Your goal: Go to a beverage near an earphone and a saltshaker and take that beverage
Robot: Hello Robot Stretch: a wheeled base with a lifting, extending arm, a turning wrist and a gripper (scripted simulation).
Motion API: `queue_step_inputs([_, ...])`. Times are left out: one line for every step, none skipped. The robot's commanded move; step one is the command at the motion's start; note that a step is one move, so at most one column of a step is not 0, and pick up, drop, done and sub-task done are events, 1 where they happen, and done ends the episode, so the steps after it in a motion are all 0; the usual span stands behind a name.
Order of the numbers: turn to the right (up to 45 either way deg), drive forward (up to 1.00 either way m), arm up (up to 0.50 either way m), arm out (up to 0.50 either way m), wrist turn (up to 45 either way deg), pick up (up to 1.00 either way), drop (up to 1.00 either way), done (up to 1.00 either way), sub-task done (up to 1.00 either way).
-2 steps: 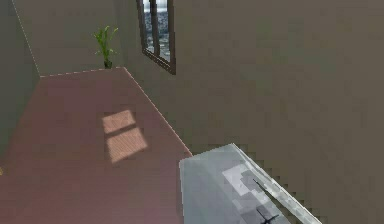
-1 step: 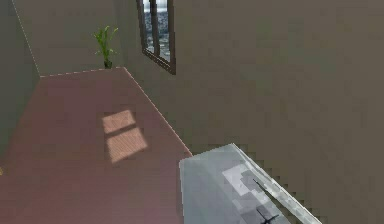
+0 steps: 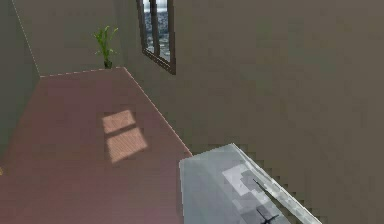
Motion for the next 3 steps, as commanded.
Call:
queue_step_inputs([0.0, 0.00, 0.00, 0.00, 45.0, 0.00, 0.00, 0.00, 0.00])
queue_step_inputs([0.0, 0.00, 0.00, 0.00, 45.0, 0.00, 0.00, 0.00, 0.00])
queue_step_inputs([0.0, 0.00, 0.00, 0.00, 15.0, 0.00, 0.00, 0.00, 0.00])
